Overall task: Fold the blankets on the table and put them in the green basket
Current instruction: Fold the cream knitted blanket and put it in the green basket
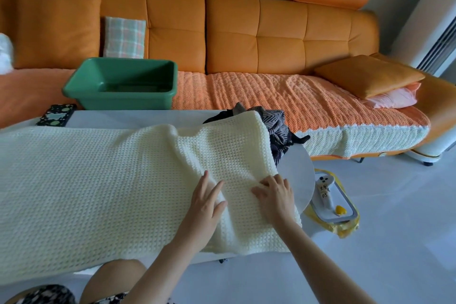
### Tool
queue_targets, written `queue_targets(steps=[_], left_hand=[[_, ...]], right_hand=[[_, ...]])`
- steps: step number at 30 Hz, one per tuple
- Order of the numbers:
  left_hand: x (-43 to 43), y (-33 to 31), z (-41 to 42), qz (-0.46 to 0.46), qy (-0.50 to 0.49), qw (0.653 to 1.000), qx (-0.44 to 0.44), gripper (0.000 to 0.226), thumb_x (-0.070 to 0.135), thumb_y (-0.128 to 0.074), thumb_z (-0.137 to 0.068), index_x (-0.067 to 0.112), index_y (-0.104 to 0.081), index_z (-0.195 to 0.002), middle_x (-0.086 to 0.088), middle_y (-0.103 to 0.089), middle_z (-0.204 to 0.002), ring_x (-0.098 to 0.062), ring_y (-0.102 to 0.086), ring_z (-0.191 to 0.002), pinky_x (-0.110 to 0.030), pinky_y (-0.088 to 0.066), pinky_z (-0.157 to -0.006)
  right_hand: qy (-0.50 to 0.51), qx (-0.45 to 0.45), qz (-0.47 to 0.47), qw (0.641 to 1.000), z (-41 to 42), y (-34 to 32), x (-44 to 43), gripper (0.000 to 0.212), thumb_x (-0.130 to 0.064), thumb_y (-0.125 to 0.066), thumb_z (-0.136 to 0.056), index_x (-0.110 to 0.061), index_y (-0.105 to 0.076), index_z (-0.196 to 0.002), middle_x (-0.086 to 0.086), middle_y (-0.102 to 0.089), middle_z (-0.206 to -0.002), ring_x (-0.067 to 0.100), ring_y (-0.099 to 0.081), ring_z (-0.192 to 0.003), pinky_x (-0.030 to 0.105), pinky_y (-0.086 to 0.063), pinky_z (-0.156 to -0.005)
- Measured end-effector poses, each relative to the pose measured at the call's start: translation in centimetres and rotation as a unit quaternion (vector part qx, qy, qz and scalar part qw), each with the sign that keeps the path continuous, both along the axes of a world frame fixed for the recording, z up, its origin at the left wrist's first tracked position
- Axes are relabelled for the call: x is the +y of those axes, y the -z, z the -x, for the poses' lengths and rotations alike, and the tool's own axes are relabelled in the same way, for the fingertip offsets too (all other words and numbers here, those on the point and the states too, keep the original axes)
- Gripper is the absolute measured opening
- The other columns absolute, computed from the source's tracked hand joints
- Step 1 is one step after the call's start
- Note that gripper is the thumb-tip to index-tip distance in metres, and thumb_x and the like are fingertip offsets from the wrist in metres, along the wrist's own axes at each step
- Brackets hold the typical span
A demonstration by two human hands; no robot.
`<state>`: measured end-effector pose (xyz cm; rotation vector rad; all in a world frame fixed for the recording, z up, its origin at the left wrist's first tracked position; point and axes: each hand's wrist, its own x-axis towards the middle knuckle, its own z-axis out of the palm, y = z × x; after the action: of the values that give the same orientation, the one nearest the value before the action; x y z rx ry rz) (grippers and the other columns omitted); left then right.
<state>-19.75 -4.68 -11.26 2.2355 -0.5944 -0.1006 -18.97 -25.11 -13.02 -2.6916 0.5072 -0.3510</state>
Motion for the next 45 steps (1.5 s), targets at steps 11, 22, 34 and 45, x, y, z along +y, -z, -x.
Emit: queue_targets(steps=[11,22,34,45], left_hand=[[1.5,4.5,-1.1,-0.325,-0.008,0.942,-0.089,0.084,0.068,0.012,-0.085,0.017,-0.014,-0.147,-0.010,-0.012,-0.155,-0.022,0.010,-0.143,-0.045,0.004,-0.109],[4.0,4.6,0.4,-0.251,0.129,0.950,-0.135,0.082,0.078,-0.026,-0.075,0.042,-0.006,-0.146,0.003,-0.013,-0.156,-0.010,0.000,-0.142,-0.050,-0.001,-0.108],[3.8,4.2,1.9,-0.229,0.164,0.946,-0.161,0.047,0.050,-0.024,-0.094,0.037,-0.033,-0.139,0.001,-0.035,-0.148,-0.017,-0.027,-0.139,-0.047,-0.017,-0.105],[2.9,0.5,-4.3,-0.137,-0.049,0.980,-0.138,0.046,0.038,-0.034,-0.098,0.022,-0.039,-0.140,-0.001,-0.030,-0.151,-0.018,-0.024,-0.140,-0.043,-0.018,-0.115]], right_hand=[[0.002,-0.024,-0.011,1.000,0.9,0.8,-4.4,0.036,-0.010,-0.058,-0.088,-0.010,-0.057,-0.123,0.008,-0.051,-0.131,0.029,-0.045,-0.120,0.041,-0.038,-0.096],[-0.317,-0.060,0.024,0.946,10.1,3.1,-1.9,0.053,-0.054,-0.054,-0.085,-0.030,-0.049,-0.132,-0.018,-0.038,-0.144,0.005,-0.034,-0.134,0.028,-0.029,-0.110],[-0.300,-0.183,0.041,0.935,9.9,3.3,-2.5,0.026,-0.036,-0.055,-0.091,-0.015,-0.070,-0.096,-0.010,-0.061,-0.125,0.006,-0.053,-0.121,0.034,-0.045,-0.098],[-0.278,-0.087,-0.099,0.951,6.8,-1.6,-2.8,0.030,-0.053,-0.050,-0.089,-0.027,-0.065,-0.093,-0.022,-0.056,-0.123,-0.002,-0.054,-0.114,0.032,-0.049,-0.093]])
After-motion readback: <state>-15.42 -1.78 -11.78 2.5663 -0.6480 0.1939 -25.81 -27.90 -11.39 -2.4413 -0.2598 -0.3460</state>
